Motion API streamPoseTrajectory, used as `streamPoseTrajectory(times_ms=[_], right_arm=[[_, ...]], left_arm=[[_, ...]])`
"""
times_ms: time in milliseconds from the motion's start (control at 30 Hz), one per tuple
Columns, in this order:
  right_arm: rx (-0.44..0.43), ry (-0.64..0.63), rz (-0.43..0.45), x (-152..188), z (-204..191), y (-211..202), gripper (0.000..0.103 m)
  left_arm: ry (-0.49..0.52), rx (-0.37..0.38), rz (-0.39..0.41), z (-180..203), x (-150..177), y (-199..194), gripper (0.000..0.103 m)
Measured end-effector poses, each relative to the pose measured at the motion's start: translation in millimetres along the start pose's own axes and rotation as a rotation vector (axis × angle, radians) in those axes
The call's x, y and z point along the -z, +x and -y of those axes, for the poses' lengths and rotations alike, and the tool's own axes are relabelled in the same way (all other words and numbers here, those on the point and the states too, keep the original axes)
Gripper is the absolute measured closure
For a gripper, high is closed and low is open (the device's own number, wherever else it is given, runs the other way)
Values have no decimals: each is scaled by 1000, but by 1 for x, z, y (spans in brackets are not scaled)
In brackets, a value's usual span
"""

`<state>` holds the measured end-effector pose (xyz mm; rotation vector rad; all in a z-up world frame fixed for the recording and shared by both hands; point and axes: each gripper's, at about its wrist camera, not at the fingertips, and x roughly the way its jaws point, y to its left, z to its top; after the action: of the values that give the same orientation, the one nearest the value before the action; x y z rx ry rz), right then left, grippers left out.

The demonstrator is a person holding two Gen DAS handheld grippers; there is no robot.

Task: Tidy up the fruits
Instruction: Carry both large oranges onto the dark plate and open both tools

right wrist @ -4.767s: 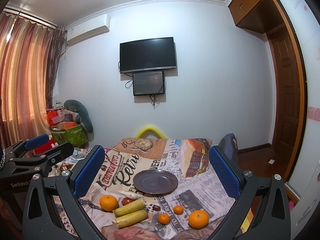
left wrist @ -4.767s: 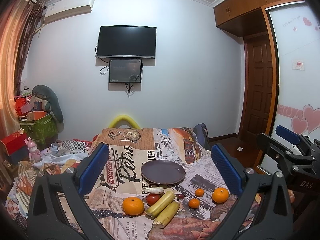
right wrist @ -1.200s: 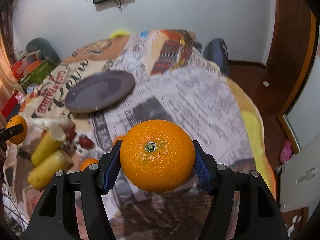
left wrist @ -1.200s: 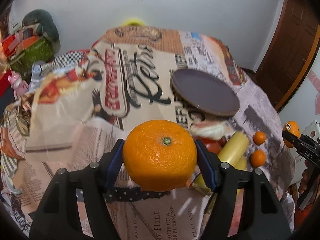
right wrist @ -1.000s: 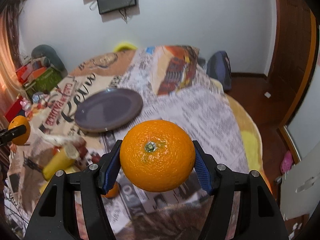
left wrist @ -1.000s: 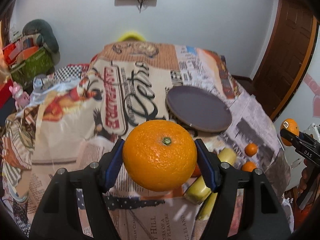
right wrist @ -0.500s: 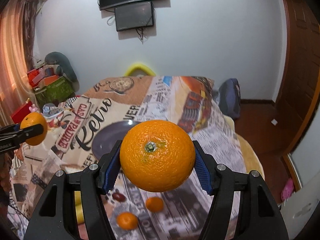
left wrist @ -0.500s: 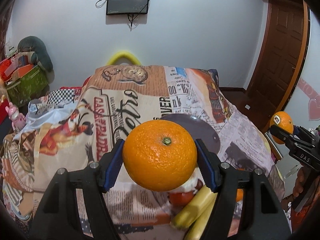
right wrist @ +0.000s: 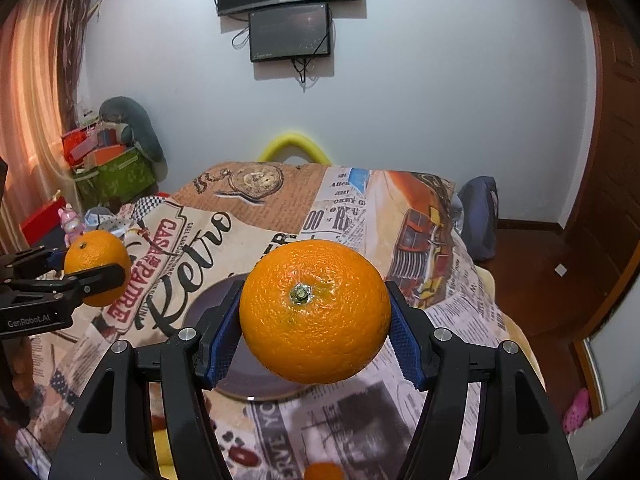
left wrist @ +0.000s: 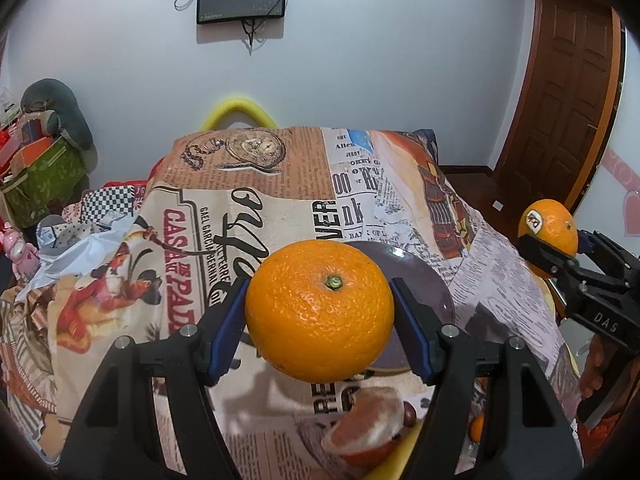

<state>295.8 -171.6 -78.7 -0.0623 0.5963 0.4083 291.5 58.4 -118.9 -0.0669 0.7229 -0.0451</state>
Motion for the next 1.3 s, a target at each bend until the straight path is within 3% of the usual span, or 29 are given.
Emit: streamPoseTrajectory(times_ms=[433,700,867,1133,1300], right_arm=[[-2,-43,-141,6,2,73,40],[-6,-65,-241,8,6,113,40],[-18,-87,-281,11,4,129,40],[-34,-84,-362,20,6,151,40],[-43,-70,-412,28,8,160,39]], left_arm=[[28,-1,-103,3,-8,77,34],[92,40,-188,9,-8,118,34],[81,60,-253,6,-11,144,34],[68,60,-333,2,-10,169,34],[86,53,-336,6,-8,170,34]])
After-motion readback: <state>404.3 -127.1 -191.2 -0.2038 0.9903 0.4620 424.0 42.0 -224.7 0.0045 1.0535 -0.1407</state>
